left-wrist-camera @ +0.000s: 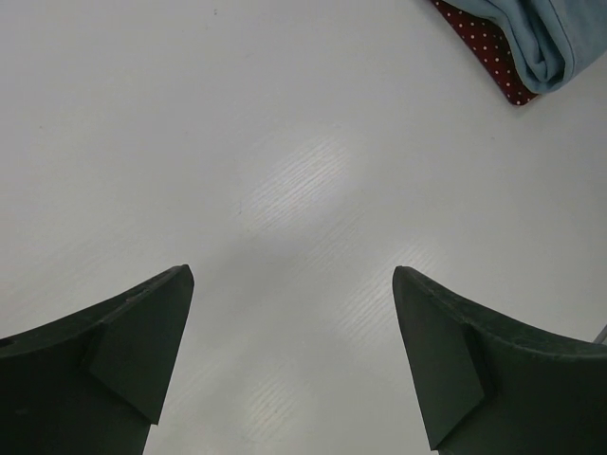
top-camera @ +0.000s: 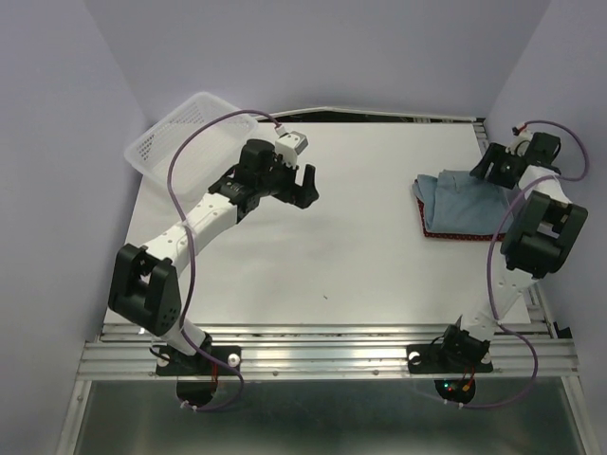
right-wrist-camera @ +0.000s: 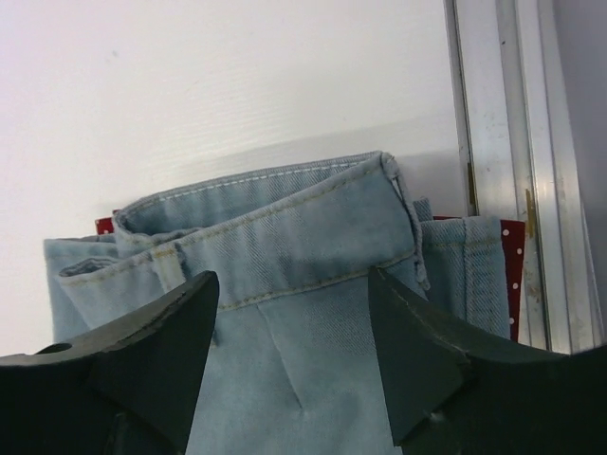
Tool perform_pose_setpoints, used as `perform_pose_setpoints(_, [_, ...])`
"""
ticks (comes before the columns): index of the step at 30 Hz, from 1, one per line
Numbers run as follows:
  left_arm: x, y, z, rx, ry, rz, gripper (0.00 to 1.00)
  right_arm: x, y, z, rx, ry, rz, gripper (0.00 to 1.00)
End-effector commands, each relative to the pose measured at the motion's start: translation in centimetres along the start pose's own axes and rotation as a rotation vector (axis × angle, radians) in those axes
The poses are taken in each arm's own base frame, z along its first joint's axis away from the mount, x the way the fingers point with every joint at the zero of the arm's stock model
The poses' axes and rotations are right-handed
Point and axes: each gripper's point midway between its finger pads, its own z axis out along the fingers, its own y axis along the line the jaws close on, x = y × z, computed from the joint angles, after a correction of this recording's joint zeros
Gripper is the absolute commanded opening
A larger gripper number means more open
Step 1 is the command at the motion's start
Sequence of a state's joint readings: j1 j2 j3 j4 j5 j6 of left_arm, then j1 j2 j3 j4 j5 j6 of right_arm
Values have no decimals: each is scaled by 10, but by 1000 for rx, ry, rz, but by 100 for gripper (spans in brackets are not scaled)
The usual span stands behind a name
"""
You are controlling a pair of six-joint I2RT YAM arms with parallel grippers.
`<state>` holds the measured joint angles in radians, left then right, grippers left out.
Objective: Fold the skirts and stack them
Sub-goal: Neatly place the folded skirt to the corner
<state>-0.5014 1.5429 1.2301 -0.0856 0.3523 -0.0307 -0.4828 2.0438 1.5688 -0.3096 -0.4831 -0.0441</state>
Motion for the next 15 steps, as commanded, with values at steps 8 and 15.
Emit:
perform_pose_setpoints(8, [-16,31,-43,-97,-53,-40,98,-8,88,-57,-80,-9,-175,84])
perform_pose_setpoints(15, [-1,72,-76,-115,46,18,98,69,189,-100,-251,146,-350,100])
